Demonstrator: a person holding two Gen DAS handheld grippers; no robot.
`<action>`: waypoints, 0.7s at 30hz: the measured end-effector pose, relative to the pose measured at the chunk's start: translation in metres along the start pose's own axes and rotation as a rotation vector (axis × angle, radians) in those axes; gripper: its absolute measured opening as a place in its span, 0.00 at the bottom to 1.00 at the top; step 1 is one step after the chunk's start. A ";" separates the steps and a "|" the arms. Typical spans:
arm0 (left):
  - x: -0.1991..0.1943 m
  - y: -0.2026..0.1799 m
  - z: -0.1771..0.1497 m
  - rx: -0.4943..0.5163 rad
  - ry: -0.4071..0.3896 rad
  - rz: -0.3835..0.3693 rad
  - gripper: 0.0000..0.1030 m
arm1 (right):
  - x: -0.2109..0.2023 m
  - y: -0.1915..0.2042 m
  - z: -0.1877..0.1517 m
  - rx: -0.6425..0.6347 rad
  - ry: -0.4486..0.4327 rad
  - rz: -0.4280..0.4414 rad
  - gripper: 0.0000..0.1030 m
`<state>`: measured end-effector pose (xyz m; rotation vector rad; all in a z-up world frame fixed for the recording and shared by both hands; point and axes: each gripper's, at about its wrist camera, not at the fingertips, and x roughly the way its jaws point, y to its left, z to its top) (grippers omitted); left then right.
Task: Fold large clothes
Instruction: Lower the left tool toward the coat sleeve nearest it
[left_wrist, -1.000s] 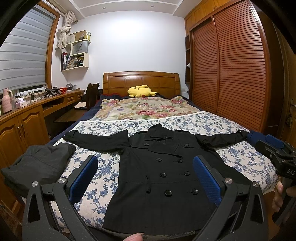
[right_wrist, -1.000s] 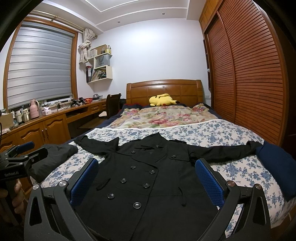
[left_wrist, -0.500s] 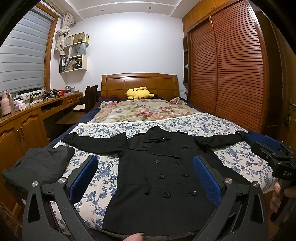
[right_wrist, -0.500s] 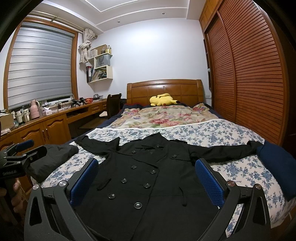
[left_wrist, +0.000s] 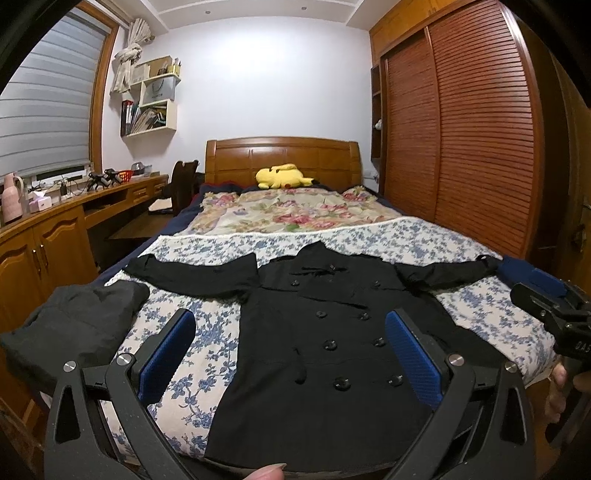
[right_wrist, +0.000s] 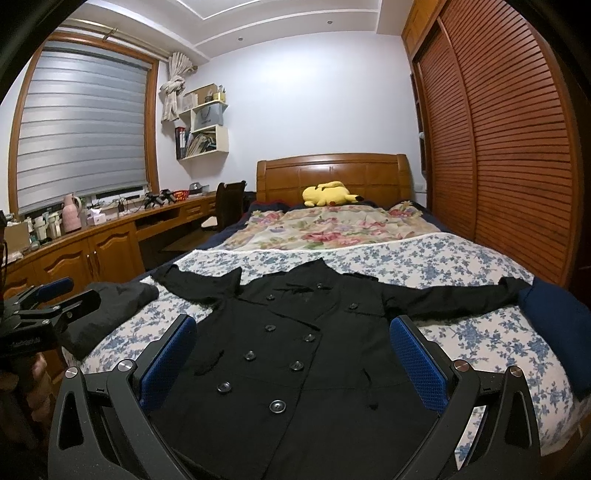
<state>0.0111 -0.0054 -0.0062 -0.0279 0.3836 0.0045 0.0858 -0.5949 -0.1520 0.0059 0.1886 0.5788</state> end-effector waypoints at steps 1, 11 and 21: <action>0.006 0.003 -0.001 0.000 0.008 0.003 1.00 | 0.004 -0.001 -0.001 -0.001 0.009 0.002 1.00; 0.055 0.037 -0.018 -0.029 0.076 0.029 1.00 | 0.054 0.000 -0.002 -0.037 0.045 0.030 1.00; 0.101 0.066 -0.019 -0.008 0.134 0.065 1.00 | 0.119 -0.005 0.000 -0.045 0.095 0.071 1.00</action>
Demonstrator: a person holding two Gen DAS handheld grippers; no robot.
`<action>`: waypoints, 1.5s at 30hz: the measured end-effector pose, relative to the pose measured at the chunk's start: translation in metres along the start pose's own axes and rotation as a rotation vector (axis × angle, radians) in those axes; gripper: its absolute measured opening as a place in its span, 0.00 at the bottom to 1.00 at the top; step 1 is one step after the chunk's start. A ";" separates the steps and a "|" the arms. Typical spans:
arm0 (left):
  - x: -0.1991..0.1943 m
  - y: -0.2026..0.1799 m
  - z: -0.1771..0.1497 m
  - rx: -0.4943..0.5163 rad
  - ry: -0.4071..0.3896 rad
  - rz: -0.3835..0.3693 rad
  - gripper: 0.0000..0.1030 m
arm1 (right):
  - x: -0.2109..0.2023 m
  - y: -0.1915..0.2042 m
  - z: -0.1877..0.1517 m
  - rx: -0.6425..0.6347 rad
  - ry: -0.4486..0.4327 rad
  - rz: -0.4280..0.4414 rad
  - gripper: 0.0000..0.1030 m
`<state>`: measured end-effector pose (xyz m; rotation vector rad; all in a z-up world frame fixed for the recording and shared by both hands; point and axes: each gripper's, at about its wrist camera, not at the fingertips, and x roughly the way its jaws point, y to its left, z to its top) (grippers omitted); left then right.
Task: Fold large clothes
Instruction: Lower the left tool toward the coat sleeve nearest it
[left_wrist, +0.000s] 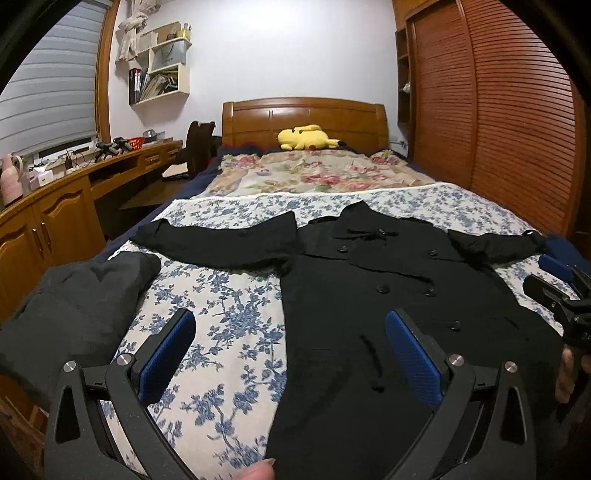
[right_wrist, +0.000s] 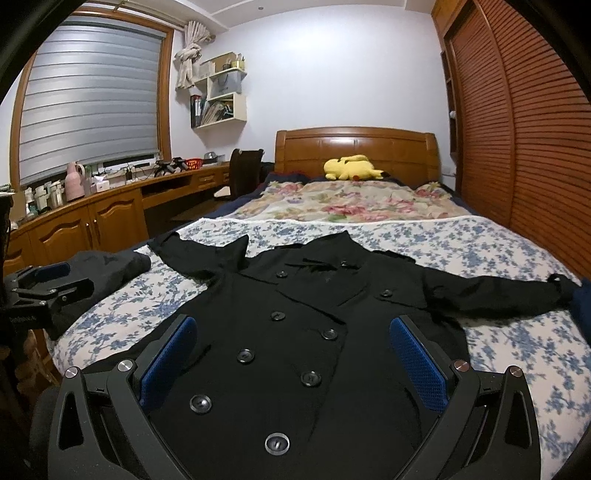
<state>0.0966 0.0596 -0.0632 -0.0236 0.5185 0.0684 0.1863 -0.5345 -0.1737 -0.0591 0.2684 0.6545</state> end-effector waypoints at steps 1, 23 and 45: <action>0.003 0.002 0.001 -0.001 0.006 -0.009 1.00 | 0.006 -0.001 0.002 0.000 0.006 0.005 1.00; 0.109 0.054 0.058 -0.036 0.123 -0.038 1.00 | 0.132 -0.006 0.027 -0.133 0.107 0.037 1.00; 0.248 0.102 0.076 -0.142 0.251 -0.040 0.74 | 0.174 -0.015 0.002 -0.148 0.199 -0.001 1.00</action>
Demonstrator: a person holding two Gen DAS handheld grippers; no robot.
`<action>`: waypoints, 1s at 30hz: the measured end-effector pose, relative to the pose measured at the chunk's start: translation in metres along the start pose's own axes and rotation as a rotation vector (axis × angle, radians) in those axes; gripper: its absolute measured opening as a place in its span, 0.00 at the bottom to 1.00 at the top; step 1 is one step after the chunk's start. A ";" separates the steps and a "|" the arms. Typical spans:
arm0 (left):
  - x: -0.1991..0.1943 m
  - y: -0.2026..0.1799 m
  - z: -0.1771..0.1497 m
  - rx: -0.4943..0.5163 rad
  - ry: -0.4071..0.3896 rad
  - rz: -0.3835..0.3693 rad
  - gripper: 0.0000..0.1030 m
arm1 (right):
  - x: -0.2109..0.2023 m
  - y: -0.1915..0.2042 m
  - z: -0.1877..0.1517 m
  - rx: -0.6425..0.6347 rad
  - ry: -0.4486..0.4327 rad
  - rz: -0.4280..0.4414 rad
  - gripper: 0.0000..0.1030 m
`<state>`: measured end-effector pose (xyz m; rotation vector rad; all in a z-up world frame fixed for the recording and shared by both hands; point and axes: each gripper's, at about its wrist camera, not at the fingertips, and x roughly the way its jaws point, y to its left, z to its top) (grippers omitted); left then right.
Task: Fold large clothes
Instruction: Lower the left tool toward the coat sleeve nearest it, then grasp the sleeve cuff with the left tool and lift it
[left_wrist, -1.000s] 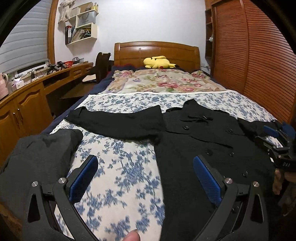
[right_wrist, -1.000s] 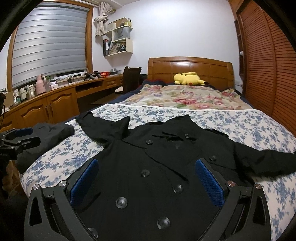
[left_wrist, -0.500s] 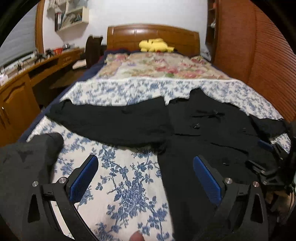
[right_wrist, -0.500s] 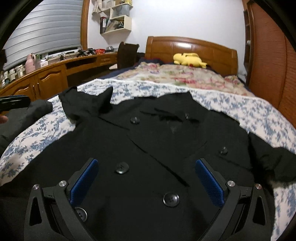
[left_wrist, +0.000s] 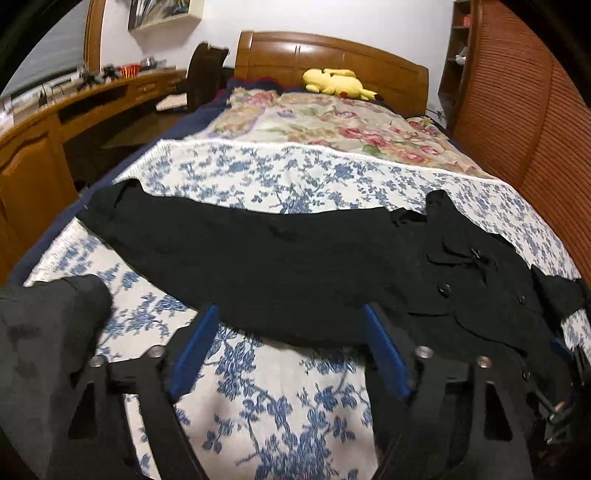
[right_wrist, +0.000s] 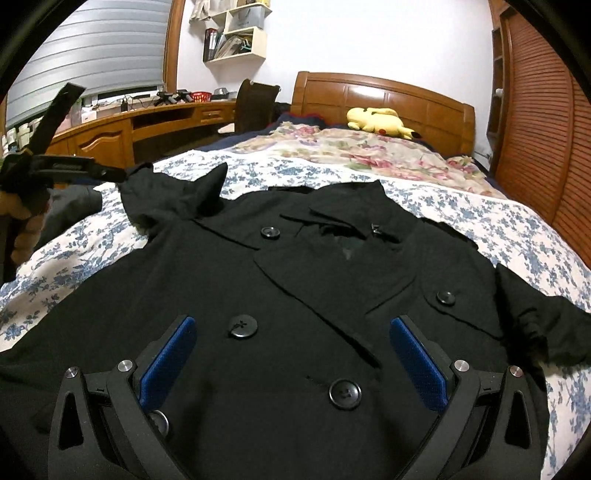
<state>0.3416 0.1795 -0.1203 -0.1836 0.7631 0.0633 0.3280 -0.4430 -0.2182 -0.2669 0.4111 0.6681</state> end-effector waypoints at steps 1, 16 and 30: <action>0.005 0.002 0.001 -0.007 0.006 -0.002 0.73 | 0.002 0.000 0.001 -0.003 0.006 0.000 1.00; 0.059 0.057 -0.017 -0.194 0.141 0.041 0.71 | 0.009 0.003 0.002 -0.019 0.039 0.004 1.00; 0.057 0.038 -0.003 -0.121 0.117 -0.008 0.02 | 0.010 0.002 0.001 -0.020 0.036 0.006 1.00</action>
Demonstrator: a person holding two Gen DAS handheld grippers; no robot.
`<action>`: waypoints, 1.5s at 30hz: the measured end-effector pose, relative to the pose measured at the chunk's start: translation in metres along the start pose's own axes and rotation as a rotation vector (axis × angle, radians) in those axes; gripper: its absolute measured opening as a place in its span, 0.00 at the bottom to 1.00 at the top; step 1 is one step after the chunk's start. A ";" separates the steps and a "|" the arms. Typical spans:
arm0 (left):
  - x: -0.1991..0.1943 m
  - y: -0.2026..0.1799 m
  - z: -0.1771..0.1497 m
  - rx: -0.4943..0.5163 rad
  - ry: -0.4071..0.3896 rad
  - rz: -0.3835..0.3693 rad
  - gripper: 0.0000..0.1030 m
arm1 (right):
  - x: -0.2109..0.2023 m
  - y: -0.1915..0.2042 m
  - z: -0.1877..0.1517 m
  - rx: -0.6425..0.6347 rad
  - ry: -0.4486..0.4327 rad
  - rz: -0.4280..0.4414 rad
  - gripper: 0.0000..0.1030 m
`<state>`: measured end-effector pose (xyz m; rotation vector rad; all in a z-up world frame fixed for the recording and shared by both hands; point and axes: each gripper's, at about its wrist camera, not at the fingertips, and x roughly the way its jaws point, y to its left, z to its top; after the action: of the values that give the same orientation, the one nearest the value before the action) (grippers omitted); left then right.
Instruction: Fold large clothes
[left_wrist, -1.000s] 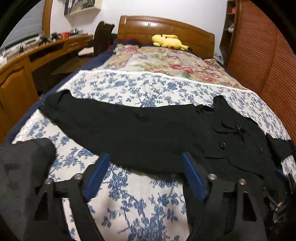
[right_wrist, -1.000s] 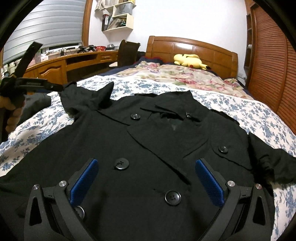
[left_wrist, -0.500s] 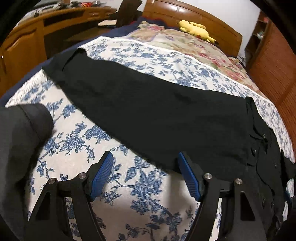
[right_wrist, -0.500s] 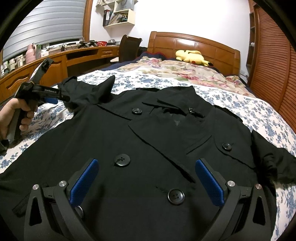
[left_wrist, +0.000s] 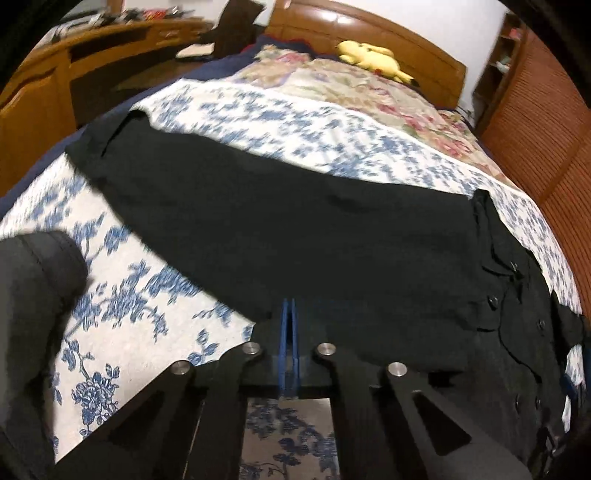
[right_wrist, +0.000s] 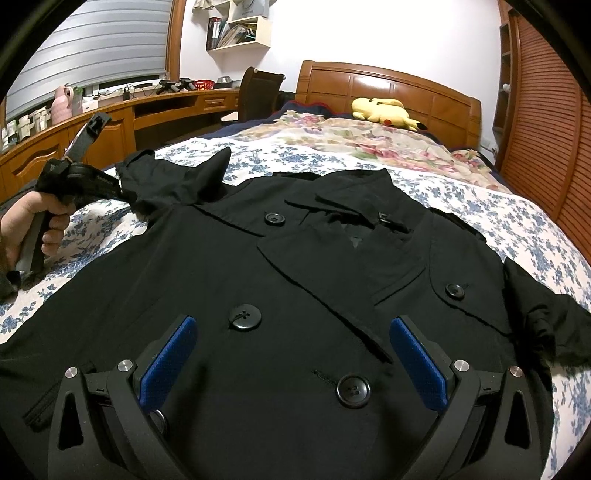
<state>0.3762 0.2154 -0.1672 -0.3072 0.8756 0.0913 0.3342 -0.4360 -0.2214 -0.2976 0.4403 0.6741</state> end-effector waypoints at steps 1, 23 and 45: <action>-0.003 -0.007 0.001 0.016 -0.004 -0.008 0.02 | 0.000 0.000 0.000 0.000 -0.001 0.000 1.00; 0.024 0.023 0.004 -0.109 0.076 0.060 0.36 | 0.000 0.001 -0.001 -0.006 0.001 0.000 1.00; -0.039 -0.092 0.009 0.137 -0.058 -0.061 0.03 | -0.003 0.000 -0.002 -0.004 -0.008 -0.007 1.00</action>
<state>0.3768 0.1325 -0.1107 -0.2024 0.8097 -0.0165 0.3313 -0.4383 -0.2216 -0.2997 0.4302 0.6691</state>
